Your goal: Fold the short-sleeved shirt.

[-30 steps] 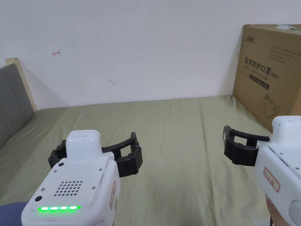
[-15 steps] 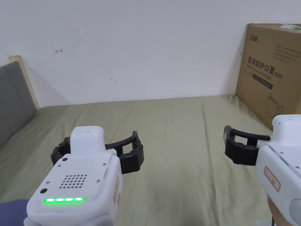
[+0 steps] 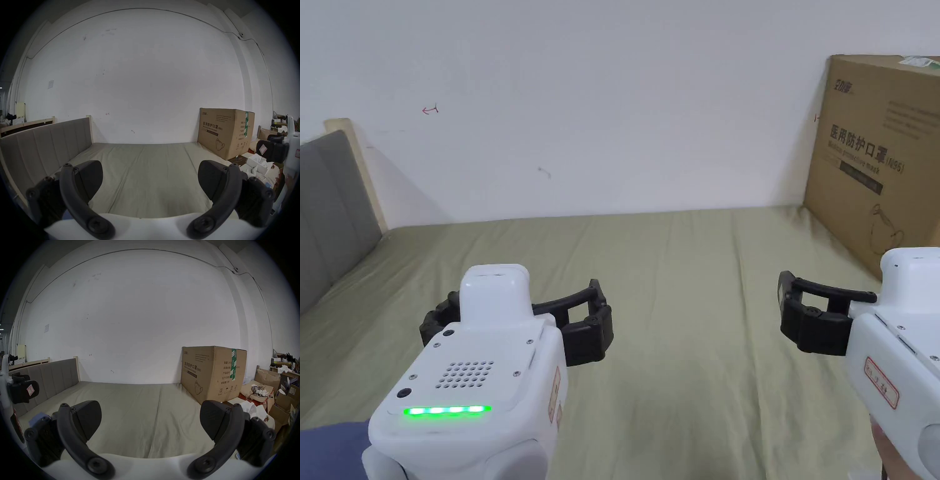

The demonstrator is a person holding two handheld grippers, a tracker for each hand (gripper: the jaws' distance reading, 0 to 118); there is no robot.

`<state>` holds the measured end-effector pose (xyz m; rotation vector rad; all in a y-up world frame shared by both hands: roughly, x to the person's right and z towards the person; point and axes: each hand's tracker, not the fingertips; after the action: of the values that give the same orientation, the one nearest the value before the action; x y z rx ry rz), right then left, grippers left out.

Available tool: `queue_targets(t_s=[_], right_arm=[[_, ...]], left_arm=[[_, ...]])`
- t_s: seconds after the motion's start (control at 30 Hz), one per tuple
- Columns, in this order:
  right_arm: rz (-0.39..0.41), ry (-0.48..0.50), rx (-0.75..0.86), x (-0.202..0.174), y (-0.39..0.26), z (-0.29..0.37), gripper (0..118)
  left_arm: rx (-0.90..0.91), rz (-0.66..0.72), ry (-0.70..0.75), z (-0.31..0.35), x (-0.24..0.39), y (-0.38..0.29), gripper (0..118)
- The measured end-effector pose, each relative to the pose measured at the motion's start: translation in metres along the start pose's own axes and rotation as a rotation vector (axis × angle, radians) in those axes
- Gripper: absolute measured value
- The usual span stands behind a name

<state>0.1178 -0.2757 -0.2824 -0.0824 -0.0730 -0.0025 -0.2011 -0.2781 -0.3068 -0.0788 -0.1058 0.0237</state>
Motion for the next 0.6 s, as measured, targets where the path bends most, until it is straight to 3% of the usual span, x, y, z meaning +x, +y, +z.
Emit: queue_targets(t_s=[0.6], right_arm=[[-0.022, -0.007, -0.017, 0.0036, -0.0035, 0.0046, 118]], left_arm=[[-0.07, 0.017, 0.03, -0.0022, 0.0055, -0.0052, 117]])
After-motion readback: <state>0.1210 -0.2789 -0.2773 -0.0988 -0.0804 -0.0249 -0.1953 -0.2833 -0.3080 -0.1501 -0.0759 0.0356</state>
